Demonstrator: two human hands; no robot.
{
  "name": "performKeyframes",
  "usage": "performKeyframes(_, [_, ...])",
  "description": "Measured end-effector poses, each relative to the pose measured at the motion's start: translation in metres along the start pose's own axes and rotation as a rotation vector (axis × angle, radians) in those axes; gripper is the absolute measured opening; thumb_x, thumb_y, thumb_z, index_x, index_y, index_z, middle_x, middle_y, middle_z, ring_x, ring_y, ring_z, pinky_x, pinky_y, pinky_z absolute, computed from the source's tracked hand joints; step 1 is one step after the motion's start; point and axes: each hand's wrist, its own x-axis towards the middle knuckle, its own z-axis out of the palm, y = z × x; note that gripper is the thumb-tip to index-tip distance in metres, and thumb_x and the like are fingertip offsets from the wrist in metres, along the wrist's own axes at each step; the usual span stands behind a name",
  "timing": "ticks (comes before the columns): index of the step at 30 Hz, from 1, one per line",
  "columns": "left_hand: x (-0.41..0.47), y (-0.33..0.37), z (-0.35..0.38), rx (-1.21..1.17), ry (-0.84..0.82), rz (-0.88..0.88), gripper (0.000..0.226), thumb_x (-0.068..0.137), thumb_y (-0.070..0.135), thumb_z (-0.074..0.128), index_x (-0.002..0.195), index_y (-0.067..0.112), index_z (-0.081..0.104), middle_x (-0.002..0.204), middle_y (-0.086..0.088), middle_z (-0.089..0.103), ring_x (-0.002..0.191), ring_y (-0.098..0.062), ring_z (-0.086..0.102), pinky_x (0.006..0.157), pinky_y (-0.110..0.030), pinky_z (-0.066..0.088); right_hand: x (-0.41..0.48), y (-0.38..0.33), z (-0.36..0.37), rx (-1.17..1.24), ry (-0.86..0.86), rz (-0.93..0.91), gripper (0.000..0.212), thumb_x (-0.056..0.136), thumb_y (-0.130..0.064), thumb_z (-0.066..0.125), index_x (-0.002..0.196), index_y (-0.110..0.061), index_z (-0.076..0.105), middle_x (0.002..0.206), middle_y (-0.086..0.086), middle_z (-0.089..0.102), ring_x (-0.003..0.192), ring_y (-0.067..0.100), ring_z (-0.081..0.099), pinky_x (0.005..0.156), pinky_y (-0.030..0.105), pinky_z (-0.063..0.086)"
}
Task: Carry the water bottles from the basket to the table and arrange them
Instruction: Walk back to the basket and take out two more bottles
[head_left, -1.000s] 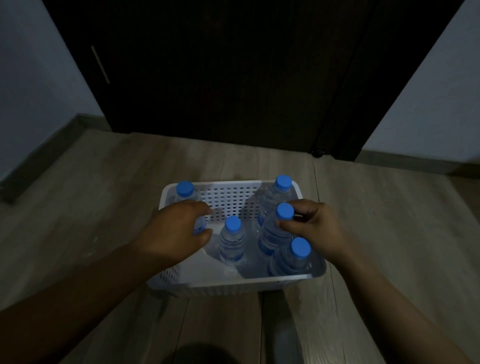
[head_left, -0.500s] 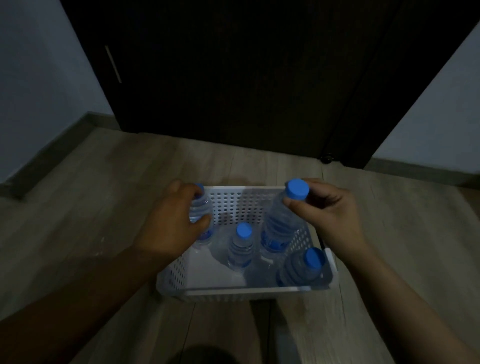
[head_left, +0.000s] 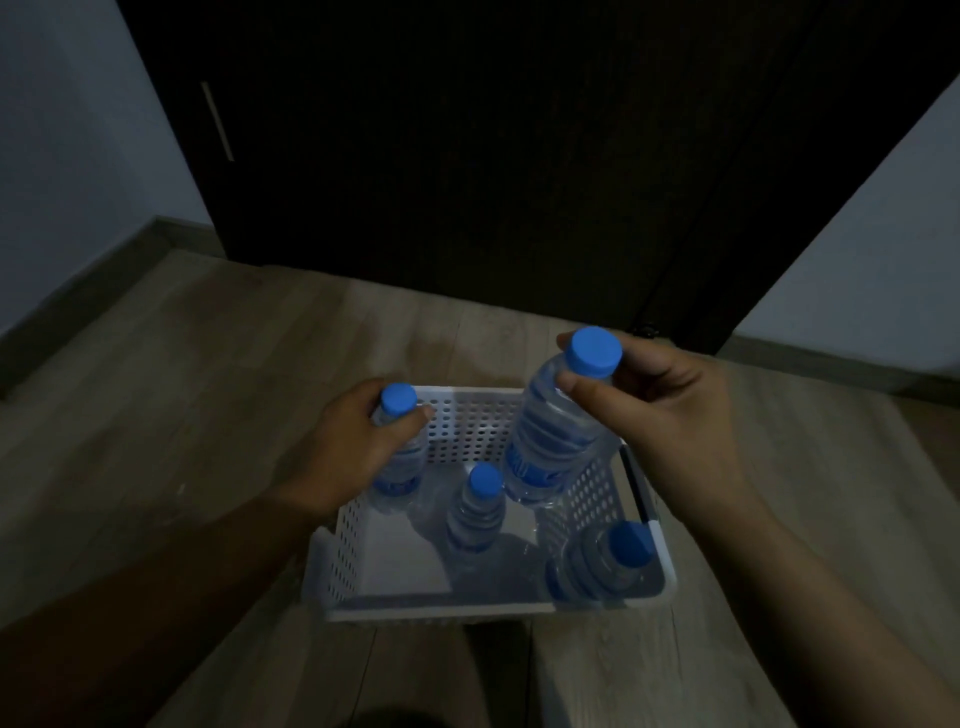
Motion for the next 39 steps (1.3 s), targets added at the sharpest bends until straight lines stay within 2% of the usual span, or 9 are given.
performKeyframes(3, [0.001, -0.004, 0.009, -0.018, -0.009, 0.022, 0.021, 0.08, 0.05, 0.068, 0.093, 0.033, 0.066, 0.089, 0.012, 0.071, 0.083, -0.006, 0.068, 0.076, -0.038, 0.056, -0.002, 0.0, 0.003, -0.011, 0.02, -0.003, 0.035, 0.074, -0.027, 0.067, 0.109, -0.02, 0.066, 0.105, -0.015, 0.07, 0.095, 0.0, 0.067, 0.077, 0.01, 0.051])
performKeyframes(8, [-0.003, 0.003, 0.021, -0.052, 0.081, 0.088, 0.017, 0.084, 0.028, 0.069, 0.094, 0.015, 0.066, 0.087, 0.003, 0.069, 0.081, -0.005, 0.064, 0.071, -0.021, 0.051, -0.004, 0.0, 0.002, 0.012, 0.09, -0.028, 0.029, 0.078, -0.021, 0.068, 0.107, -0.018, 0.067, 0.101, -0.012, 0.072, 0.093, 0.003, 0.068, 0.075, 0.013, 0.052])
performKeyframes(13, [-0.011, 0.011, 0.019, -0.211, 0.169, -0.016, 0.019, 0.082, 0.029, 0.07, 0.098, 0.019, 0.065, 0.092, 0.003, 0.069, 0.086, -0.007, 0.066, 0.076, -0.03, 0.054, -0.001, -0.01, 0.002, 0.0, 0.156, -0.056, 0.025, 0.081, -0.026, 0.063, 0.106, -0.025, 0.065, 0.102, -0.009, 0.071, 0.095, 0.005, 0.067, 0.079, 0.016, 0.053])
performKeyframes(17, [-0.011, 0.045, 0.007, -0.269, 0.114, 0.072, 0.016, 0.08, 0.024, 0.07, 0.093, 0.016, 0.066, 0.088, 0.0, 0.069, 0.082, -0.009, 0.066, 0.074, -0.029, 0.053, 0.012, -0.023, 0.002, -0.016, 0.126, -0.081, 0.022, 0.083, -0.024, 0.067, 0.105, -0.02, 0.067, 0.097, -0.003, 0.072, 0.092, 0.014, 0.068, 0.079, 0.027, 0.056])
performKeyframes(20, [-0.005, 0.071, -0.002, -0.311, 0.106, 0.112, 0.019, 0.077, 0.033, 0.07, 0.089, 0.018, 0.065, 0.084, 0.001, 0.068, 0.079, -0.009, 0.064, 0.072, -0.027, 0.051, 0.024, -0.031, 0.003, -0.04, 0.118, -0.095, 0.024, 0.084, -0.028, 0.065, 0.105, -0.018, 0.068, 0.094, 0.0, 0.071, 0.089, 0.019, 0.068, 0.077, 0.034, 0.057])
performKeyframes(25, [0.017, 0.119, -0.022, -0.323, 0.138, 0.122, 0.009, 0.084, 0.02, 0.066, 0.081, 0.027, 0.062, 0.074, 0.011, 0.065, 0.07, -0.002, 0.061, 0.066, -0.021, 0.052, 0.052, -0.056, 0.007, 0.038, 0.182, -0.092, 0.029, 0.082, -0.032, 0.064, 0.104, -0.014, 0.068, 0.091, 0.003, 0.069, 0.088, 0.019, 0.067, 0.077, 0.03, 0.056])
performKeyframes(30, [0.03, 0.201, -0.066, -0.337, 0.16, 0.084, 0.016, 0.087, 0.011, 0.062, 0.083, 0.026, 0.058, 0.071, 0.016, 0.067, 0.065, 0.005, 0.063, 0.059, -0.007, 0.048, 0.092, -0.123, 0.003, 0.059, 0.243, -0.05, 0.021, 0.081, -0.033, 0.064, 0.101, -0.026, 0.068, 0.091, -0.002, 0.066, 0.088, 0.013, 0.064, 0.076, 0.027, 0.054])
performKeyframes(33, [0.031, 0.265, -0.104, -0.304, 0.203, 0.076, 0.019, 0.085, 0.01, 0.064, 0.082, 0.027, 0.057, 0.069, 0.005, 0.064, 0.065, 0.004, 0.062, 0.06, -0.009, 0.051, 0.115, -0.189, -0.013, 0.074, 0.258, -0.042, 0.021, 0.079, -0.032, 0.065, 0.1, -0.031, 0.067, 0.094, -0.003, 0.067, 0.091, 0.011, 0.065, 0.078, 0.023, 0.054])
performKeyframes(39, [0.027, 0.422, -0.196, -0.265, 0.179, 0.077, 0.008, 0.084, 0.027, 0.065, 0.089, 0.029, 0.059, 0.075, 0.011, 0.068, 0.072, 0.003, 0.065, 0.058, -0.013, 0.051, 0.163, -0.353, -0.053, 0.037, 0.295, -0.091, 0.019, 0.08, -0.034, 0.065, 0.099, -0.033, 0.066, 0.091, -0.002, 0.069, 0.088, 0.011, 0.066, 0.074, 0.017, 0.052])
